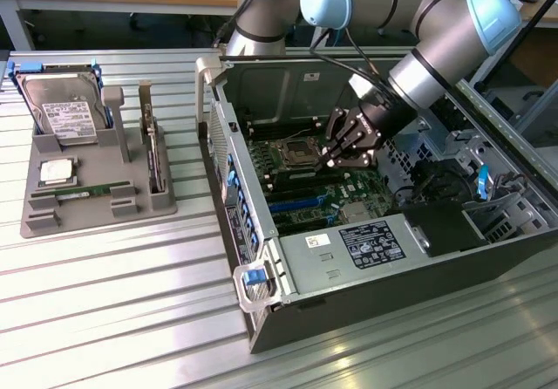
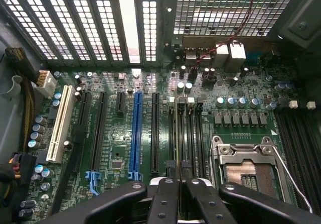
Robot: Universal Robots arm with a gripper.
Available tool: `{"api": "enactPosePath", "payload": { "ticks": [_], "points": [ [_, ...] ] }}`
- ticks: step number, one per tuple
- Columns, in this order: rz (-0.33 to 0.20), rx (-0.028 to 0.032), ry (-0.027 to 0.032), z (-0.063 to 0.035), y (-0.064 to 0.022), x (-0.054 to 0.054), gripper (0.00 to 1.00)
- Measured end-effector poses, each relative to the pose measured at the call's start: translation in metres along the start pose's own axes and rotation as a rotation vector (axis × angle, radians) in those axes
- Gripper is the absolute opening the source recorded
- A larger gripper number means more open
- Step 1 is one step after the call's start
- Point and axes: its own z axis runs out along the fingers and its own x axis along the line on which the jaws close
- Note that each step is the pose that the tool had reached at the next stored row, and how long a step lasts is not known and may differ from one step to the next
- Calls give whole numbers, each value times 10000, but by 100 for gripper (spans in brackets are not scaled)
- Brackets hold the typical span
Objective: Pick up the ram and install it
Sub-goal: 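Insert the ram into the slot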
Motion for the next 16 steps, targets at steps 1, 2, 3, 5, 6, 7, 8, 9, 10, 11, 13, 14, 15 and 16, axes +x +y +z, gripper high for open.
{"api": "enactPosePath", "payload": {
  "ticks": [1,2,3,5,6,7,8,9,10,11,13,14,15,16],
  "points": [
    [1,0,0,0,0,13,12],
    [1,0,0,-2,-4,14,12],
    [2,0,1,-11,-19,15,12],
    [2,-1,-1,-13,-27,15,12],
    [2,-1,-1,-11,-28,13,12],
    [1,-1,-1,-10,-28,11,12],
    [1,-1,-1,-10,-29,7,12],
    [1,-1,0,-9,-29,4,12],
    [2,-1,3,-7,-28,4,12],
    [2,-1,-1,0,-26,3,12],
    [1,-1,-1,13,-25,4,12],
    [1,-1,-1,17,-27,3,12],
    [1,-1,0,22,-29,3,12],
    [1,-2,0,28,-33,4,12]
  ]
}}
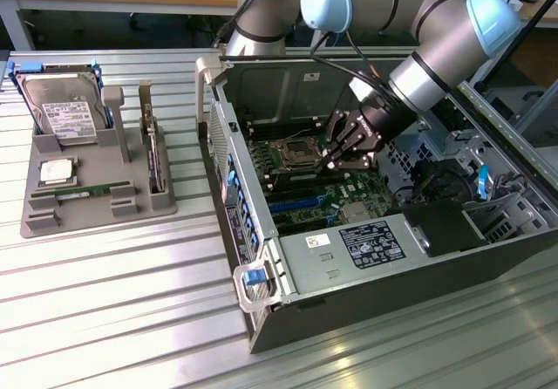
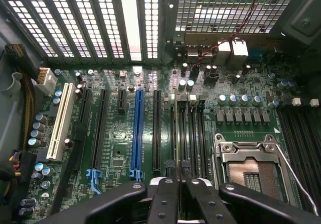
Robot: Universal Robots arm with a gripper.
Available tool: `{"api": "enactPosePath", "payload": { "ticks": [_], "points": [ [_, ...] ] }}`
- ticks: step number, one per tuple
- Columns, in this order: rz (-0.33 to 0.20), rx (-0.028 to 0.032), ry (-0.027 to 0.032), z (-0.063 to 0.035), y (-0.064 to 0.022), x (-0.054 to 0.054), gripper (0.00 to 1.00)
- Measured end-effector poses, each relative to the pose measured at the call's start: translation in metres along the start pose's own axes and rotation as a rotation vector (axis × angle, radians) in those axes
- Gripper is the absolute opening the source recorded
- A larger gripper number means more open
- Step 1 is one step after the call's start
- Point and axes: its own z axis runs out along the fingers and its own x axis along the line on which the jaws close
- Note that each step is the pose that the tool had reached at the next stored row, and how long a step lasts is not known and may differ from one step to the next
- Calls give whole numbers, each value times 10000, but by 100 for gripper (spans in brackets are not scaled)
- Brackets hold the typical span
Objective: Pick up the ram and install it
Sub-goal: 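Insert the ram into the slot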
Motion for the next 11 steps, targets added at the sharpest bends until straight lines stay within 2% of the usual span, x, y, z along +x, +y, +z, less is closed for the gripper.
{"api": "enactPosePath", "payload": {
  "ticks": [11],
  "points": [
    [1,-4,0,11,-38,6,12]
  ]
}}
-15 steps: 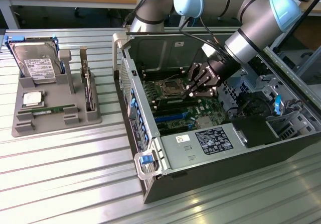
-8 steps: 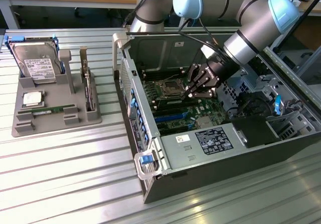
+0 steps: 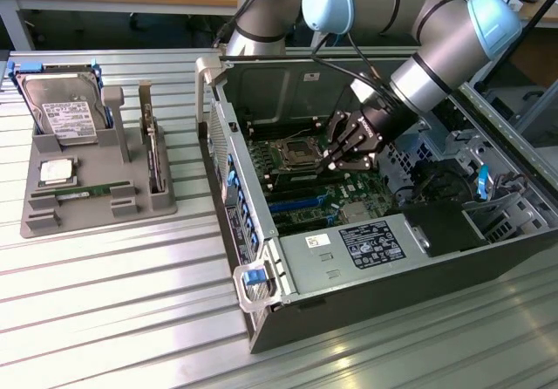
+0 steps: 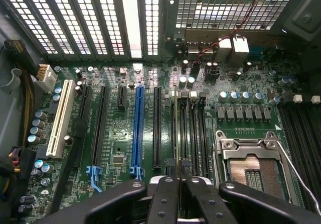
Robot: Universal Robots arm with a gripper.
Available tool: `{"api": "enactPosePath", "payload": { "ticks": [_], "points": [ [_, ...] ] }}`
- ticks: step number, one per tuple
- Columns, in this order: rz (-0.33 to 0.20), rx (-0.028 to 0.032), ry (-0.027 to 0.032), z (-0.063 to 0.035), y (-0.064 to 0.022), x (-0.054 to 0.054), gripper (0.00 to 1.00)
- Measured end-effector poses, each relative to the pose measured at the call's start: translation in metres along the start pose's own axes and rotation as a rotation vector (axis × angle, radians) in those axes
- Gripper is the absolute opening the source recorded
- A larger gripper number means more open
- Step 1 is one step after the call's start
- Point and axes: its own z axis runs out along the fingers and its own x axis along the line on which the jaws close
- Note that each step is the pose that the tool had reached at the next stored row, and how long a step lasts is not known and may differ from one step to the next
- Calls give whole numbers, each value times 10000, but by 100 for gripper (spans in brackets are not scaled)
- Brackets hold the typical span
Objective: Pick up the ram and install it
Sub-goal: 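Insert the ram into the slot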
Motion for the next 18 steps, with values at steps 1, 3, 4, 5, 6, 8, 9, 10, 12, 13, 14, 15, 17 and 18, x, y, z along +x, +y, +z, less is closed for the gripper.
{"api": "enactPosePath", "payload": {
  "ticks": [1,3,4,5,6,8,9,10,12,13,14,15,17,18],
  "points": [
    [1,0,-1,9,-5,0,12],
    [22,0,-12,23,-13,-4,12],
    [36,0,-20,28,-16,-6,12],
    [44,0,-25,30,-18,-8,12],
    [52,1,-30,33,-19,-7,12],
    [56,1,-32,43,-25,-8,12],
    [57,0,-32,53,-30,-7,12],
    [57,1,-31,54,-31,-6,12],
    [57,0,-36,53,-33,-3,12],
    [55,0,-35,47,-42,-1,12],
    [57,1,-35,47,-43,1,12],
    [55,1,-35,48,-44,1,12],
    [57,-2,-31,57,-49,2,12],
    [57,-2,-32,62,-52,2,12]
  ]
}}
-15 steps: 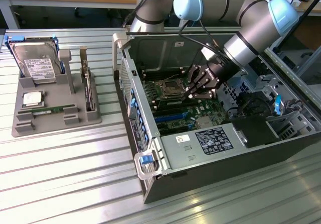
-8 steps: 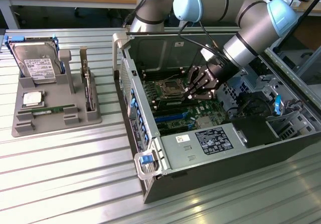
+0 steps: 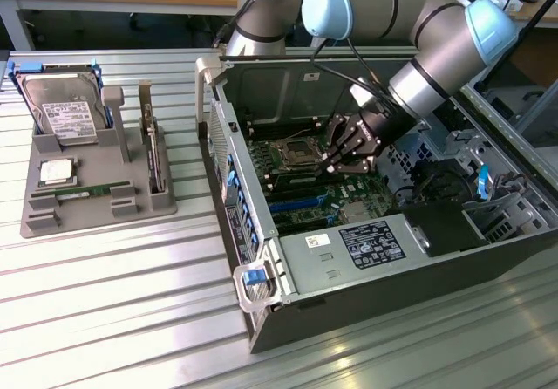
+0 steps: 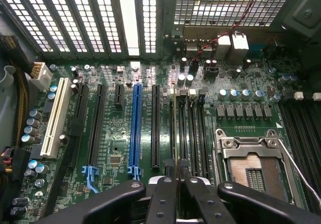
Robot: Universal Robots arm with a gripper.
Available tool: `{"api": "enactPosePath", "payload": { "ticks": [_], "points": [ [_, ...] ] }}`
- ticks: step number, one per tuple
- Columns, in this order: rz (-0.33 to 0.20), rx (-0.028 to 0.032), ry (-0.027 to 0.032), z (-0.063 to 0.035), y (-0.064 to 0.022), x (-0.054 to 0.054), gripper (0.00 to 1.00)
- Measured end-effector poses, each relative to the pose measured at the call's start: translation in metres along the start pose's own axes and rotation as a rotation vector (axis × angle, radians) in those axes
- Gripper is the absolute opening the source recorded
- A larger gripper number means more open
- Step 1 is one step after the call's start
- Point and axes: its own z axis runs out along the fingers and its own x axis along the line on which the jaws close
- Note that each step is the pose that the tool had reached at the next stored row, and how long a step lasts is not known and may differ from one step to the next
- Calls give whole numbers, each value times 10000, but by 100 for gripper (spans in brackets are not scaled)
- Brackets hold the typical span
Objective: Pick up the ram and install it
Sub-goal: 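Insert the ram into the slot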
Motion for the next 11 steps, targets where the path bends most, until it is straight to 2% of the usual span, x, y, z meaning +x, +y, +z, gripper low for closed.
{"api": "enactPosePath", "payload": {
  "ticks": [4,5,6,7,8,11],
  "points": [
    [-1,-1,-2,4,-2,0,12],
    [-1,0,-2,4,-2,0,19],
    [-2,0,-3,4,-2,0,19],
    [-2,0,-3,4,-2,0,25],
    [1,0,1,-5,3,0,25],
    [-2,4,-2,-161,95,-21,25]
  ]
}}
